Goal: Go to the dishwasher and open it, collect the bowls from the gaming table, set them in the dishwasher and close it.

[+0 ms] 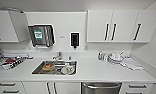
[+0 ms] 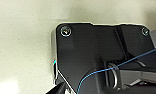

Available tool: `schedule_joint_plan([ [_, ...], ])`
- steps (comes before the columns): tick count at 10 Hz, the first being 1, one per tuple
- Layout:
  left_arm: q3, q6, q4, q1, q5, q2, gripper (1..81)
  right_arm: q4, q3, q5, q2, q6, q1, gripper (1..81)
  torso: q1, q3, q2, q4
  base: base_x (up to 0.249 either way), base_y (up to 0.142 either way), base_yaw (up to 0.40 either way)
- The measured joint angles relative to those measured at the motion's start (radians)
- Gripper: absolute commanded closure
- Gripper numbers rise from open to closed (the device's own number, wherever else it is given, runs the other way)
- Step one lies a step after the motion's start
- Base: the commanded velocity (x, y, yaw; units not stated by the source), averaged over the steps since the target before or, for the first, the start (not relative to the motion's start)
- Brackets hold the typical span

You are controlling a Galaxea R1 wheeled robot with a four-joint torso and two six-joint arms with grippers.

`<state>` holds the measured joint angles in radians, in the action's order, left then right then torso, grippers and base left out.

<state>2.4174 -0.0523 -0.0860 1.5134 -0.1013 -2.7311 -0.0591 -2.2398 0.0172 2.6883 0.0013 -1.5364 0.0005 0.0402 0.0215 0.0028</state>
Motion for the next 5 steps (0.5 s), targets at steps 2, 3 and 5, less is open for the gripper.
schedule_joint_plan([
  [2, -0.117, 0.0, 0.0, -0.003, -0.026, 0.088, 1.0, 0.007, 0.104, -0.003, -0.068, 0.004, 0.006, 1.0, 0.002, 0.0, 0.005, 0.0, 0.0, 0.0, 0.0],
  [3, -0.166, 0.0, 0.0, -0.001, -0.036, 0.139, 1.0, 0.011, 0.18, -0.004, -0.103, 0.005, 0.008, 1.0, 0.013, 0.0, 0.022, 0.0, 0.0, 0.0, 0.0],
  [5, -0.248, -0.001, 0.001, -0.002, -0.064, 0.22, 1.0, 0.016, 0.339, -0.01, -0.182, 0.006, 0.02, 1.0, 0.047, 0.007, 0.079, 0.0, 0.0, 0.0, 0.0],
])
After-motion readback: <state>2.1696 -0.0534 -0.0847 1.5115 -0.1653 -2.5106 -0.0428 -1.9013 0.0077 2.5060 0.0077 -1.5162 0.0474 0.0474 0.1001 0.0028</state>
